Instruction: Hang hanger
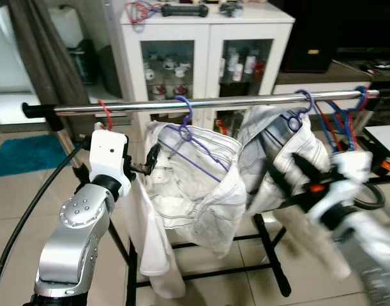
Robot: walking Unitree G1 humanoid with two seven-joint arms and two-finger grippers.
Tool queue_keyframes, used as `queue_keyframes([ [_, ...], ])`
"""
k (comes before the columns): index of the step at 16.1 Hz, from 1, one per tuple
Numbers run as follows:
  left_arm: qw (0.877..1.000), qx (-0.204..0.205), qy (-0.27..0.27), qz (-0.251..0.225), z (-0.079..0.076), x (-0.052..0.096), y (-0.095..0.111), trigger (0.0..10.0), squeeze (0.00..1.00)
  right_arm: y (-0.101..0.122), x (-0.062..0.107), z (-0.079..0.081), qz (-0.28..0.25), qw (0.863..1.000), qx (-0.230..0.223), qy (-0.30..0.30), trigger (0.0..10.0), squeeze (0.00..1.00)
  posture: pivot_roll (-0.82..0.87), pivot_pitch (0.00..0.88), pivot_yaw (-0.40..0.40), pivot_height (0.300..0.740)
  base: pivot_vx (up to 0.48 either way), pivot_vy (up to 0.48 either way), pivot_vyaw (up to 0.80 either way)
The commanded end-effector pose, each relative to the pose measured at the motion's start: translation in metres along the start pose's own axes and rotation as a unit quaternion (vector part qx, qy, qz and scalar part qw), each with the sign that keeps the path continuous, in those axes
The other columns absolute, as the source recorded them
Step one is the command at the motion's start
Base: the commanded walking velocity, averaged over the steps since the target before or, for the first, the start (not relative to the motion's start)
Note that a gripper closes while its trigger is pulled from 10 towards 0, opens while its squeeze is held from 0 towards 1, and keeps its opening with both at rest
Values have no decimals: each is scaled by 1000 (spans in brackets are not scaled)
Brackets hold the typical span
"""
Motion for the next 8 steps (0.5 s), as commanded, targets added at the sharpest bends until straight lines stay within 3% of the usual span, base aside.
queue_keyframes([
  [1, 1000, -8, -12, -11, -8, 4, 2, 10000, 1000, -3, -5, 8, -4, 1000, 5, 16, 10000, 1000, 91, 0, 16, 740, 0, 0, 0],
  [2, 1000, -8, -13, -12, -9, 5, 2, 10000, 1000, -5, -7, 9, 1, 1000, 7, 17, 10000, 1000, 91, 0, 16, 740, 0, 0, 0],
  [4, 1000, -6, -6, -4, -10, 10, -3, 10000, 1000, -9, -13, 10, 17, 998, 56, 23, 10000, 1000, 99, 0, 1, 740, 0, -480, 638],
  [7, 1000, -14, -4, -3, -11, 14, -5, 10000, 1000, -12, -15, 12, 13, 998, 57, 35, 10000, 1000, 108, 0, -8, 740, 0, -480, 800],
  [8, 1000, -20, -7, -3, -12, 15, -5, 10000, 1000, -14, -16, 13, 12, 998, 53, 38, 10000, 1000, 110, 0, -8, 740, 0, 0, 800],
])
Point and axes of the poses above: a point about 5 cm out from each wrist's last joint towards the gripper, its own x axis pointing back from the gripper into the wrist, its own y axis along the axis of the wrist's last joint, z = x × y, the point moved 1 cm from there along -x, pointing out of the wrist towards the gripper, and after that the axes turned 2 degrees about -x, right-handed, at the moved point
